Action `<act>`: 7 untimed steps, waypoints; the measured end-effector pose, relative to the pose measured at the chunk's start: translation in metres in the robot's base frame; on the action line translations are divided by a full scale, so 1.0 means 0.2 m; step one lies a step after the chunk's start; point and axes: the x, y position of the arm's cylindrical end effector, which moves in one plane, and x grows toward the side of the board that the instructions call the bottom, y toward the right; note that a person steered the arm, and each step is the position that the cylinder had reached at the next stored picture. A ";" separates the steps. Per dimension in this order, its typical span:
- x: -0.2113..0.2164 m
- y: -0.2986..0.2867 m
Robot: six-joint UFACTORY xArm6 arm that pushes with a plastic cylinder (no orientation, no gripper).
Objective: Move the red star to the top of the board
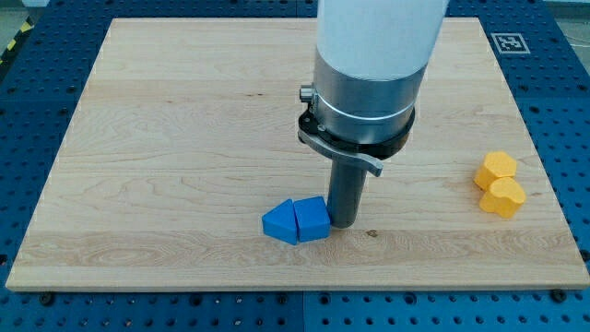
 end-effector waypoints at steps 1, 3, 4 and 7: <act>0.05 0.00; 0.15 0.04; 0.11 0.17; -0.02 0.43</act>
